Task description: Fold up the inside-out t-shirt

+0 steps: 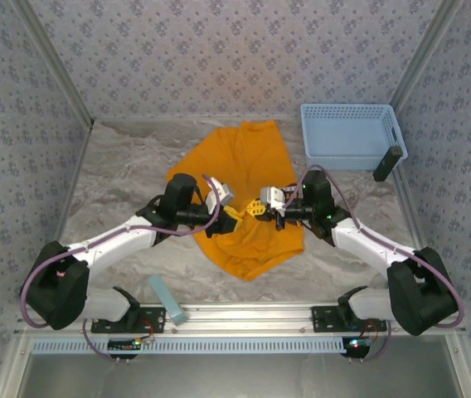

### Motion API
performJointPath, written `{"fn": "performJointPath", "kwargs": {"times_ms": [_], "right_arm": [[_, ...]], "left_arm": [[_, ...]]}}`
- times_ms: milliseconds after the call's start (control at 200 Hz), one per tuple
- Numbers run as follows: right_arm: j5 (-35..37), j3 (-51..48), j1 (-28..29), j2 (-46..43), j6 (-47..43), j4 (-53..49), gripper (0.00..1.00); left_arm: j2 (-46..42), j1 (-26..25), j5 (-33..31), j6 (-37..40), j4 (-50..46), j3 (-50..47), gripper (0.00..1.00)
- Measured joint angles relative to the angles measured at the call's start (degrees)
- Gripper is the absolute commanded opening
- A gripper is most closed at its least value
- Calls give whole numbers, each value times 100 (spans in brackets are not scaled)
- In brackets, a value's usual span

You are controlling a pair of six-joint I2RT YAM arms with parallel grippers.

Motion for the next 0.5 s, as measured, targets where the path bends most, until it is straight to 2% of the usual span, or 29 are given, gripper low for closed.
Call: {"fn": "performJointPath", "kwargs": {"times_ms": [130,215,260,295,400,500], "right_arm": [[90,0,50,0,-192,-131,9],[619,4,175,7,-391,-225,12],[1054,15,289,24,-496,-234,26],[1408,26,389,52,-579,-225,29],[2457,-48,688,177,-754,-125,30],[2900,-520,870,-13,-885,264,33]], "left_arm": [[0,0,72,210,-258,203,0],[24,7,57,223,-793,643,0],[55,26,42,155,-1086,914,0],[85,44,46,44,-1303,1119,0],[219,85,20,-730,-1884,1694,0],[435,118,-26,-1808,-2288,2079,0]]}}
